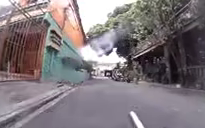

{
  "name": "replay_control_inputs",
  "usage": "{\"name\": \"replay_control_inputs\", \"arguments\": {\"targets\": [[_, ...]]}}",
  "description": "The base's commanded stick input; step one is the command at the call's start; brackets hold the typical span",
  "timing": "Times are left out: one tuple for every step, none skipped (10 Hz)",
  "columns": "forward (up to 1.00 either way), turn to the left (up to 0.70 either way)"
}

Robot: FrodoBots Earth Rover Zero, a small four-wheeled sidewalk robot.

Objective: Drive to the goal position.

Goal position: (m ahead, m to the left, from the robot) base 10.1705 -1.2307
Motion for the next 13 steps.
{"name": "replay_control_inputs", "arguments": {"targets": [[0.85,-0.23],[0.85,-0.22],[0.85,-0.14],[0.85,0.0],[0.85,0.0],[0.85,0.0],[0.85,0.0],[0.85,0.0],[0.85,0.0],[0.85,0.0],[0.85,-0.19],[0.85,-0.23],[0.85,-0.26]]}}
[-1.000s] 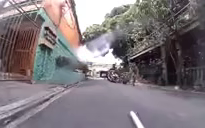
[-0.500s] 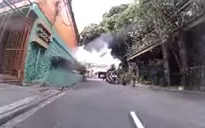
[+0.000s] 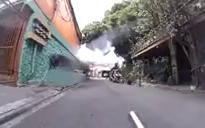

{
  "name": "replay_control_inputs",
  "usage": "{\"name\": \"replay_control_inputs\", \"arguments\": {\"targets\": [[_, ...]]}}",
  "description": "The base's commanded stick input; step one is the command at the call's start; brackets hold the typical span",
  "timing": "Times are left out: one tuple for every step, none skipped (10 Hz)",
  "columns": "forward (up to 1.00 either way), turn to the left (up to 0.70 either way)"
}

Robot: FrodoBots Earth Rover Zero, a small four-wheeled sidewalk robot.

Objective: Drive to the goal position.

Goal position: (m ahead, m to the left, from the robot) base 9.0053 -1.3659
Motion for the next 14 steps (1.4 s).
{"name": "replay_control_inputs", "arguments": {"targets": [[0.85,-0.17],[0.85,0.0],[0.85,0.0],[0.85,0.0],[0.85,0.0],[0.85,0.0],[0.85,0.0],[0.85,0.0],[0.85,0.0],[0.85,0.0],[0.85,-0.02],[0.85,-0.06],[0.85,-0.1],[0.85,-0.15]]}}
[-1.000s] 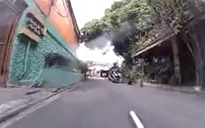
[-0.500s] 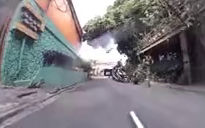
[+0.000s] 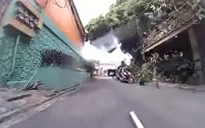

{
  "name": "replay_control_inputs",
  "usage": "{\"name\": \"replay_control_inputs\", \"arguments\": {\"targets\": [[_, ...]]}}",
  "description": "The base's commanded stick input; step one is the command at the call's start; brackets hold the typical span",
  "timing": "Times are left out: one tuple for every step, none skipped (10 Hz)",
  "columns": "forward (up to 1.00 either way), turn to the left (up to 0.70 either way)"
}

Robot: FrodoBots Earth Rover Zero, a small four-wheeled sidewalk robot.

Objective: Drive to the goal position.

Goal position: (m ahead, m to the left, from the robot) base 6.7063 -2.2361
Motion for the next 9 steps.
{"name": "replay_control_inputs", "arguments": {"targets": [[0.85,-0.19],[0.85,-0.23],[0.85,-0.27],[0.85,-0.32],[0.85,-0.34],[0.85,-0.34],[0.85,-0.23],[0.85,0.0],[0.85,0.0]]}}
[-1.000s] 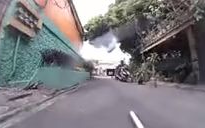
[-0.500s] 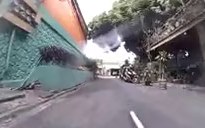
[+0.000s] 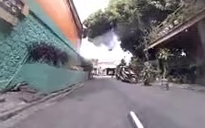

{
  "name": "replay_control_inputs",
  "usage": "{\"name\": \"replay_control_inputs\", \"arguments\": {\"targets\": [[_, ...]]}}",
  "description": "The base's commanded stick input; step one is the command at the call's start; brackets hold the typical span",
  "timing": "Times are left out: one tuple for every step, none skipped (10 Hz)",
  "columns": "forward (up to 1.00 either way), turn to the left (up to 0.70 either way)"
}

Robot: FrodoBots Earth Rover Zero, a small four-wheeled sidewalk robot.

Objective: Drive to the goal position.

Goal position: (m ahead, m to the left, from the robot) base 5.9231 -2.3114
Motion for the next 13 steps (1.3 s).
{"name": "replay_control_inputs", "arguments": {"targets": [[0.85,0.0],[0.85,0.0],[0.85,0.0],[0.85,0.0],[0.85,0.0],[0.85,0.0],[0.85,0.0],[0.85,-0.02],[0.85,-0.16],[0.85,-0.3],[0.85,-0.34],[0.85,-0.34],[0.85,-0.34]]}}
